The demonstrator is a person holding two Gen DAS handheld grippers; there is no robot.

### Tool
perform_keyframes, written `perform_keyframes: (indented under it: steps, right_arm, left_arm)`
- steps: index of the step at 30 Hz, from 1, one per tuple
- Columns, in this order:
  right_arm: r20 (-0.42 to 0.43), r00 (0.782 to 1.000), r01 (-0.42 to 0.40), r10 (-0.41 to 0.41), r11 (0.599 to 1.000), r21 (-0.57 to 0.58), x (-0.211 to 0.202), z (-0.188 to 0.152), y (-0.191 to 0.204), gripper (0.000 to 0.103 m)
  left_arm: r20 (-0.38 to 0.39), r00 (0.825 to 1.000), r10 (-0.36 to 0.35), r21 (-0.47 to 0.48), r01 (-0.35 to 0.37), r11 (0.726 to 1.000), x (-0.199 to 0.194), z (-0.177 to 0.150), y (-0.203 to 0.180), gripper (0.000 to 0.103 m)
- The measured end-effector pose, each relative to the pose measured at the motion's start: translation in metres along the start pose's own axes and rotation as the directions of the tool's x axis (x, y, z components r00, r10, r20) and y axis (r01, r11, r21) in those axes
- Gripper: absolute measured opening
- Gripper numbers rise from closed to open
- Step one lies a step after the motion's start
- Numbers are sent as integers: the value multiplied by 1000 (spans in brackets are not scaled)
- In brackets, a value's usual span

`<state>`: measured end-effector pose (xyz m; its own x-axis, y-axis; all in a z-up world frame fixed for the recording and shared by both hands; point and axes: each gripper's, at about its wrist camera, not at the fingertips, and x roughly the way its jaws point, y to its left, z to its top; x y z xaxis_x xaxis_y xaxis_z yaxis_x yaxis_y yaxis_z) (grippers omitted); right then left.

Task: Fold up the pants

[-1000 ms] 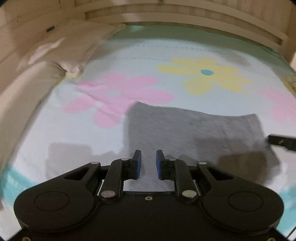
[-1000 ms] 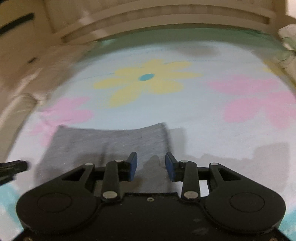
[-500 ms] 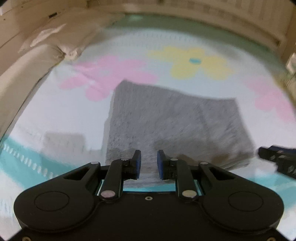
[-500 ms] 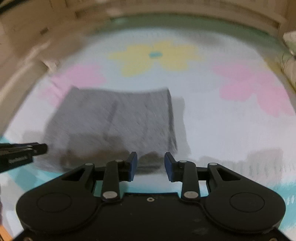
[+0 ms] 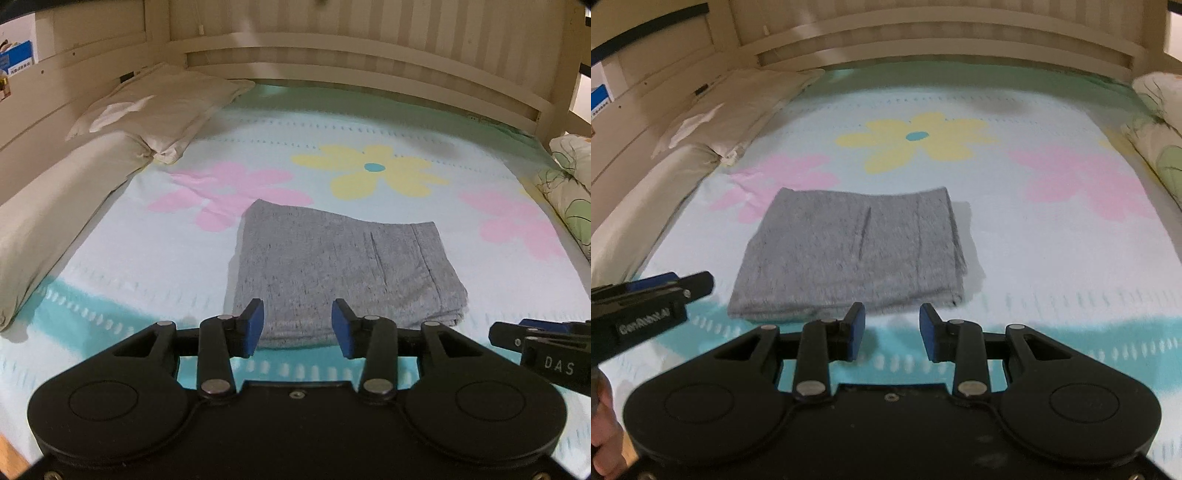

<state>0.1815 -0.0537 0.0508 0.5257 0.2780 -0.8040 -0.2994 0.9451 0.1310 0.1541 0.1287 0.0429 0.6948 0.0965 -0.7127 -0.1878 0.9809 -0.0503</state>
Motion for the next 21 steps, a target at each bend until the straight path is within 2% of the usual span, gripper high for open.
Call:
perform_keyframes:
  steps: [6, 11, 21]
  right_arm:
    - [25, 999, 38, -38, 999, -12, -5, -19, 1, 35]
    - [7, 1000, 26, -26, 999, -44, -5, -28, 8, 35]
    - [-25, 998, 53, -54, 998, -40, 3, -28, 11, 35]
  left_arm:
    - [-18, 1000, -17, -13, 17, 1000, 3, -7, -1, 51]
    - [-46, 998, -49, -32, 48, 998, 10, -11, -1, 51]
    - [-56, 998, -21, -16, 20, 1000, 11, -14, -2, 51]
